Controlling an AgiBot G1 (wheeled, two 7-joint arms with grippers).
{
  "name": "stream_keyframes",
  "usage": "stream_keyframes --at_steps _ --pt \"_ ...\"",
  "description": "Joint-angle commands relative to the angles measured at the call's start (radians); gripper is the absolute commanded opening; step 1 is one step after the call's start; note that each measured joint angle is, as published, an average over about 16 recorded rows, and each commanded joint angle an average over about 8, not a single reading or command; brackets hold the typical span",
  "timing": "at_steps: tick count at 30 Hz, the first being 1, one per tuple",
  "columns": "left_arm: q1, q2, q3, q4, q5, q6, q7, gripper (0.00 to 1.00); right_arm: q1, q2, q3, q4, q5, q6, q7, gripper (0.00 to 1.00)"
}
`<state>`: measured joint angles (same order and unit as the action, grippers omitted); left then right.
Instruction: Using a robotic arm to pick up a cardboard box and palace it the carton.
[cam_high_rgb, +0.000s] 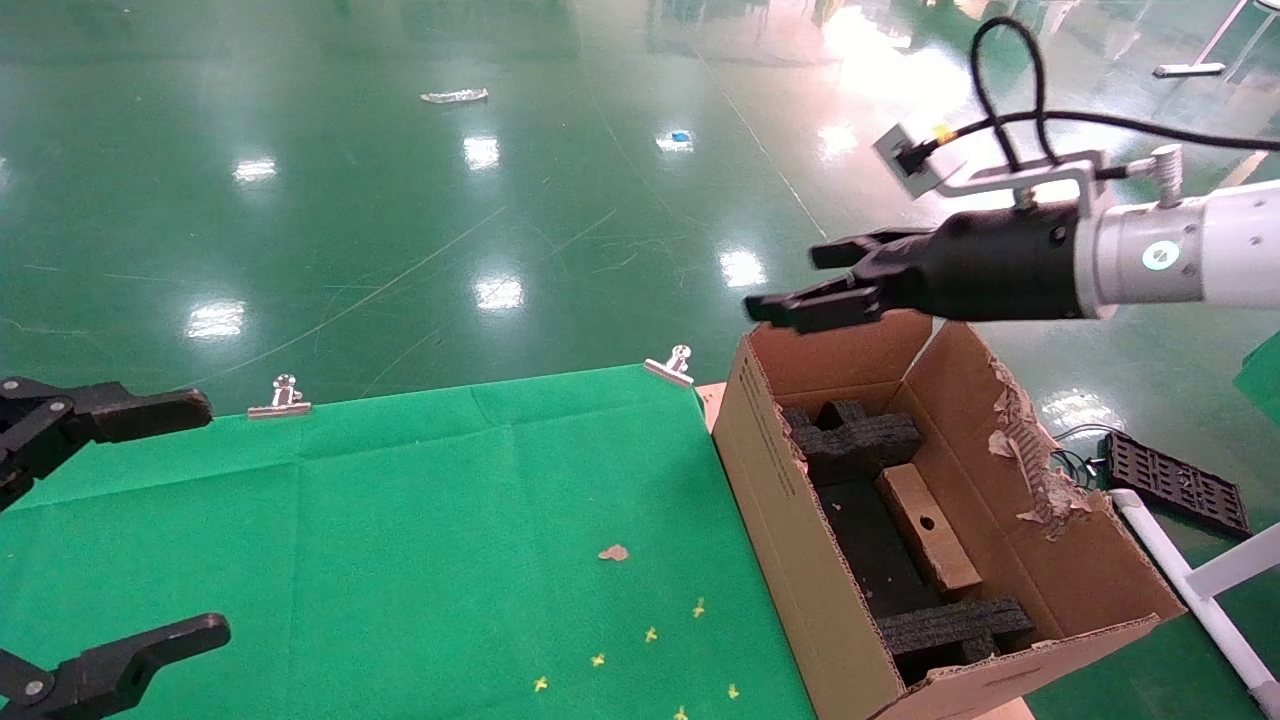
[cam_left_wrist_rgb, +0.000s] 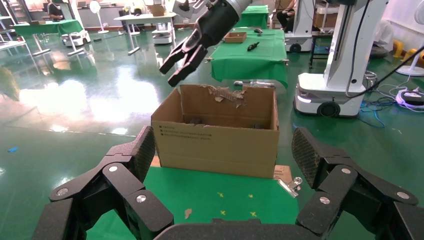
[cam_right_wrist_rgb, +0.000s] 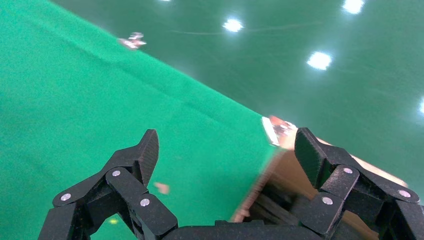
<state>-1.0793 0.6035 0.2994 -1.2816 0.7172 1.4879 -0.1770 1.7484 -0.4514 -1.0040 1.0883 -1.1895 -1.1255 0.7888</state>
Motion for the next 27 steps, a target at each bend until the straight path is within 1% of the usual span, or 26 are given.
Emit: stream_keyframes --at_steps 1,27 --pt "0.0 0.0 0.0 0.0 0.0 0.0 0.0 1.0 -0.033 -0.008 0.036 0.01 0.023 -0.018 -0.03 1.0" --pt "0.0 -0.001 0.001 0.0 -0.001 -0.001 0.001 1.0 -0.456 -0.108 0.49 0.132 0.31 -0.25 -0.406 1.0"
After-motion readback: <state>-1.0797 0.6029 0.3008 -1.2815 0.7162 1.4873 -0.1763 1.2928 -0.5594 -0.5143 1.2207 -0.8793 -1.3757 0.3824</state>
